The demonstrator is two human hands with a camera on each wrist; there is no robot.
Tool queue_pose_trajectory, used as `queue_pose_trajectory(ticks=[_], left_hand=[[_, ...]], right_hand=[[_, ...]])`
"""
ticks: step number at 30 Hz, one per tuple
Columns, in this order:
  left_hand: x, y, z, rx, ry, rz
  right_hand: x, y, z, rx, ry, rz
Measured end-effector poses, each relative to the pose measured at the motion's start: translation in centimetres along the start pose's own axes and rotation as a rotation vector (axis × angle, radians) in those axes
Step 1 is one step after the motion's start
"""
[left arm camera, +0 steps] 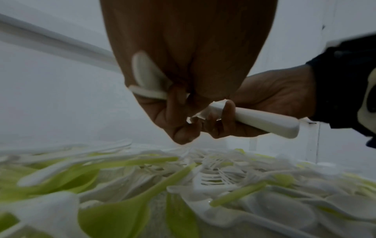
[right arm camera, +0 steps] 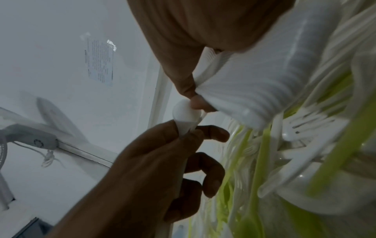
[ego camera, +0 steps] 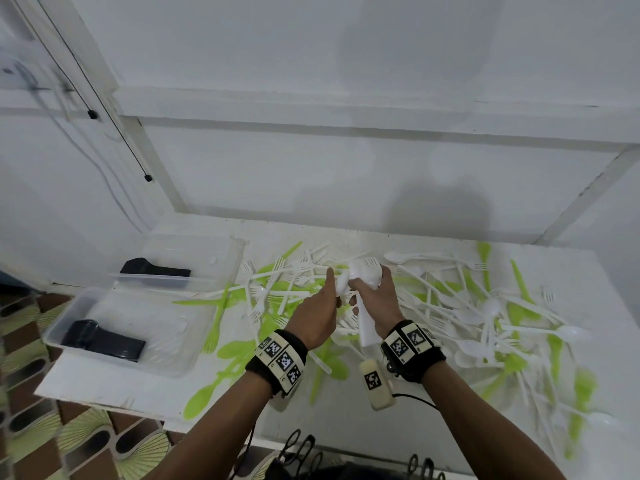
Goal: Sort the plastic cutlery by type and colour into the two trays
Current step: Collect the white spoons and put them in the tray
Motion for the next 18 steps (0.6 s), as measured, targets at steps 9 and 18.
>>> queue_pose_trajectory(ticks=[9,18], left_hand=[[0.3,0.2,-0.3,-0.06,0.023,-0.053],[0.1,-0.9,0.7,0.01,0.036,-0.146]], right_hand=[[-0.7,1.3,0.7,0.112,-0.004,0.104],[-1.4,2.4,1.2,0.061,-0.097,0.034]])
Point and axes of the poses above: each hand's wrist, its own x-axis towards the middle knuckle, its own z-axis out of the palm, y = z × x, the point moved 4 cm from there along x, towards the middle knuckle, and after that the axes turned 9 degrees about y, right-handed, at the moved point
